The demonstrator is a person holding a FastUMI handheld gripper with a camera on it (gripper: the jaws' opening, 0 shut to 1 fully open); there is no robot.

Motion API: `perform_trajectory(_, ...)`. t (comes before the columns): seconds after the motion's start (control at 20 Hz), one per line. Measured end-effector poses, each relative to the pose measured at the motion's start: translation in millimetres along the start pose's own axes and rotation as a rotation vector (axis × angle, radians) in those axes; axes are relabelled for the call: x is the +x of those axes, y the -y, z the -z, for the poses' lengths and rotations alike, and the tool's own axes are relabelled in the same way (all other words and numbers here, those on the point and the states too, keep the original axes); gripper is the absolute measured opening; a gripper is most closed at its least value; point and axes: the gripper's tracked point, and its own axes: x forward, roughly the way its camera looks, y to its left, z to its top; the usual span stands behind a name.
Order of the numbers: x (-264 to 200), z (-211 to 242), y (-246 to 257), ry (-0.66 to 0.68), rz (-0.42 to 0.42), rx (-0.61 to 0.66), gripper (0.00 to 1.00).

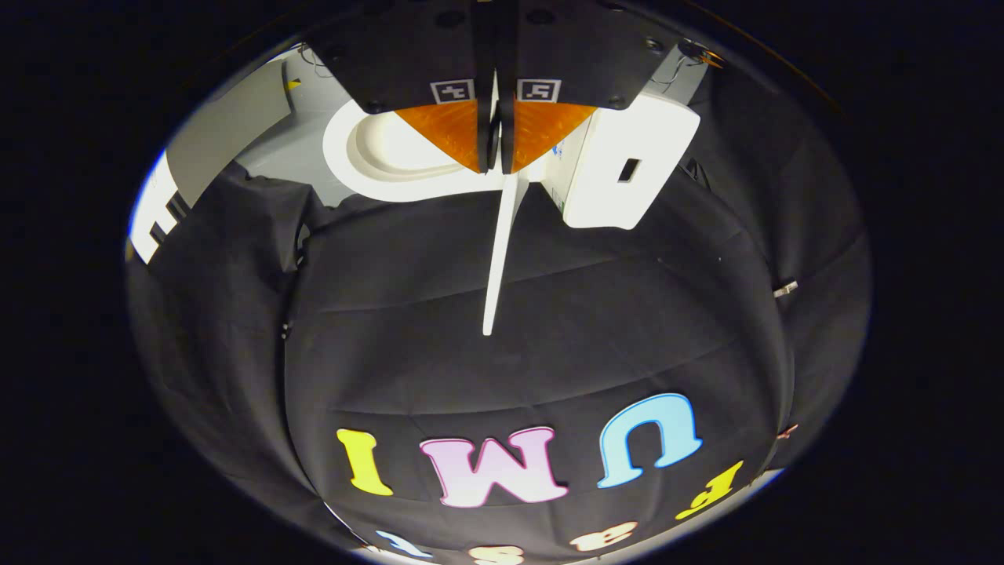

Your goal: Open the toilet lid.

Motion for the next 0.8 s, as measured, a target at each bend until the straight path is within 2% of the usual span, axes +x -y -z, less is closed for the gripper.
perform_trajectory(0.15, -0.9, -1.2, -31.5, 0.015, 0.021, -0.03, 0.05)
perform_trajectory(0.3, -3.4, 0.3, -70.5, 0.034, 0.003, -0.051, 0.05)
perform_trajectory(0.45, -2.8, 3.9, -91.4, 0.044, 0.04, -0.099, 0.05)
perform_trajectory(0.8, 1.4, 17.5, -152.4, 0.074, 0.046, -0.209, 0.05)
